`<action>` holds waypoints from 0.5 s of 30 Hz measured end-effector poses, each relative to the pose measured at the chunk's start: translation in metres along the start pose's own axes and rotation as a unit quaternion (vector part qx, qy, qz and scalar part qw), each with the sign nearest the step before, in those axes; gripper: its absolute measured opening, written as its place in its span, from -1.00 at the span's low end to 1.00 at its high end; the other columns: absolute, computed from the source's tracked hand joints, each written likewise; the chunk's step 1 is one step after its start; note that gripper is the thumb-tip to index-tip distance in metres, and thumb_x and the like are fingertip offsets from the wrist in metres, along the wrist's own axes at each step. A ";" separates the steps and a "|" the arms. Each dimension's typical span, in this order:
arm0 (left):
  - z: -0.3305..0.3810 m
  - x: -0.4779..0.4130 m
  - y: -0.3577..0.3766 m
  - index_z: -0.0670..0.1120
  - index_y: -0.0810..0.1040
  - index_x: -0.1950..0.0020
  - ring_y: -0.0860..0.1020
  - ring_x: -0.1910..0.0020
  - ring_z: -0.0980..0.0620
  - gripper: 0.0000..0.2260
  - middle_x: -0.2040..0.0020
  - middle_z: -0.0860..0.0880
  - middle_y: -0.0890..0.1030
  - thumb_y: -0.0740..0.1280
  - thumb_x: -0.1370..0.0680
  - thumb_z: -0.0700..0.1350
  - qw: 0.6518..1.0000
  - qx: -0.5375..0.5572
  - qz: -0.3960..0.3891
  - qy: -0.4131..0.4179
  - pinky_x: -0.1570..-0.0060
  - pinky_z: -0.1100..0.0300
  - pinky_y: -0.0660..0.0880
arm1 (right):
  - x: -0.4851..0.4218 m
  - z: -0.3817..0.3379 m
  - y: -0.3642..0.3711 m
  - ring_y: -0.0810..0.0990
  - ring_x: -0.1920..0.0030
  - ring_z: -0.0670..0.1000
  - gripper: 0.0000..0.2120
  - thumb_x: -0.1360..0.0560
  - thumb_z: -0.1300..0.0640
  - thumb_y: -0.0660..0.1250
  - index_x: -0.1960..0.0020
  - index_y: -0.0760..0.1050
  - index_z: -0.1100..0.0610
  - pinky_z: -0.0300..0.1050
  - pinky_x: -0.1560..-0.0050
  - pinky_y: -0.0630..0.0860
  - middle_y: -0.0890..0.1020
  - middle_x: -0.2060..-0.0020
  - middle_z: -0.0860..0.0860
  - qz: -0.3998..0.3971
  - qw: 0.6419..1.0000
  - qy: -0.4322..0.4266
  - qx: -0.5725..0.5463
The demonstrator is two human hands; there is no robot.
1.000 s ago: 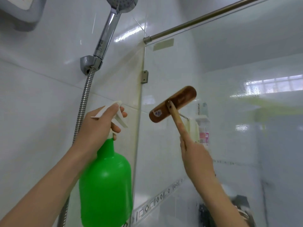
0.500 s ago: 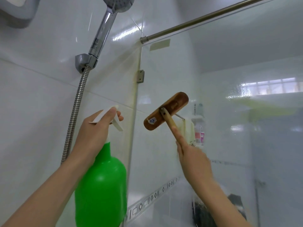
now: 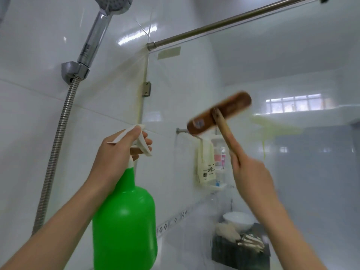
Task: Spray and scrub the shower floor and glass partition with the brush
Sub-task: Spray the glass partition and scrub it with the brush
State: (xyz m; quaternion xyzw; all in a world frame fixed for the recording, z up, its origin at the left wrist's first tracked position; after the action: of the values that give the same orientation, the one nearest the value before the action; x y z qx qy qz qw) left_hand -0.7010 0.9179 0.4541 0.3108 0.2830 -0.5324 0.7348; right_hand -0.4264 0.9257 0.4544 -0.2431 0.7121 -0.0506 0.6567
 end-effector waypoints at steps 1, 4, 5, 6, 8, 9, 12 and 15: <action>0.001 0.001 0.006 -0.05 0.69 0.02 0.71 0.03 -0.09 -0.76 0.11 -0.03 0.75 0.27 -0.63 0.03 1.000 -0.001 -0.007 -0.003 -0.25 -0.13 0.53 | -0.032 -0.004 -0.008 0.48 0.43 0.10 -0.43 -0.67 0.06 -0.04 -0.46 -0.25 -0.39 -0.02 0.46 0.45 0.56 0.29 0.12 0.030 0.999 -0.015 0.001; 0.005 0.009 0.024 -0.07 0.69 0.02 0.71 0.02 -0.11 -0.75 0.11 -0.05 0.75 0.27 -0.64 0.02 1.000 0.002 -0.025 -0.004 -0.26 -0.17 0.52 | -0.071 0.004 -0.025 0.49 0.42 0.15 -0.47 -0.66 0.06 -0.04 -0.50 -0.17 -0.33 0.01 0.41 0.48 0.51 0.40 0.13 0.066 0.997 -0.033 0.009; 0.006 0.010 0.027 -0.07 0.69 0.02 0.71 0.02 -0.11 -0.75 0.11 -0.05 0.75 0.27 -0.63 0.03 1.000 0.006 -0.026 -0.003 -0.26 -0.17 0.52 | -0.052 0.016 -0.025 0.51 0.43 0.13 -0.48 -0.66 0.03 -0.05 -0.50 -0.17 -0.34 0.02 0.42 0.50 0.50 0.43 0.11 0.057 0.998 -0.013 -0.003; 0.007 0.012 0.030 -0.06 0.68 0.02 0.71 0.01 -0.11 -0.75 0.11 -0.05 0.75 0.27 -0.64 0.03 1.000 0.011 -0.025 -0.002 -0.26 -0.17 0.52 | -0.018 0.030 -0.024 0.51 0.45 0.09 -0.48 -0.66 0.00 -0.05 -0.48 -0.20 -0.36 -0.01 0.44 0.51 0.50 0.44 0.09 0.039 0.999 0.014 -0.016; 0.008 0.016 0.035 -0.05 0.68 0.03 0.71 0.01 -0.11 -0.75 0.11 -0.04 0.75 0.27 -0.64 0.03 0.999 0.021 -0.027 -0.004 -0.25 -0.17 0.53 | 0.071 0.052 -0.025 0.50 0.45 -0.03 -0.47 -0.63 -0.05 -0.06 -0.46 -0.25 -0.38 -0.22 0.48 0.44 0.50 0.43 0.03 -0.006 0.996 0.085 -0.015; 0.009 0.018 0.038 -0.05 0.68 0.04 0.71 0.01 -0.11 -0.75 0.11 -0.05 0.75 0.27 -0.63 0.03 0.999 0.028 -0.028 -0.006 -0.25 -0.17 0.52 | 0.098 0.054 -0.029 0.50 0.45 -0.06 -0.46 -0.63 -0.05 -0.05 -0.46 -0.27 -0.38 -0.26 0.49 0.40 0.51 0.42 0.02 -0.033 0.993 0.115 -0.014; 0.012 0.021 0.053 -0.06 0.68 0.05 0.71 0.02 -0.11 -0.75 0.11 -0.05 0.75 0.27 -0.64 0.02 0.998 0.031 -0.046 -0.019 -0.26 -0.18 0.52 | 0.055 0.055 -0.048 0.49 0.45 -0.01 -0.48 -0.64 -0.03 -0.05 -0.45 -0.21 -0.41 -0.10 0.46 0.45 0.53 0.41 0.07 0.002 0.998 0.054 0.030; 0.017 0.027 0.065 -0.06 0.69 0.04 0.71 0.02 -0.10 -0.74 0.11 -0.05 0.76 0.26 -0.64 0.03 0.997 0.032 -0.060 -0.024 -0.25 -0.17 0.53 | -0.028 0.051 -0.085 0.41 0.44 0.00 -0.49 -0.66 0.07 -0.03 -0.50 -0.09 -0.34 -0.04 0.45 0.32 0.55 0.32 0.15 0.075 0.997 0.017 0.007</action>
State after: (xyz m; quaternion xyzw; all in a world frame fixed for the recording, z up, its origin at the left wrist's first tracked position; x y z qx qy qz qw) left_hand -0.6297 0.9041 0.4548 0.3038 0.2663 -0.5916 0.6977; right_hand -0.3528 0.8754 0.5058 -0.1838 0.7391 -0.0102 0.6480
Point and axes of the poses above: each hand's wrist, its own x-axis away from the middle knuckle, its own y-axis out of the palm, z = x × y, the point moved 6 cm from there along -x, towards the middle knuckle
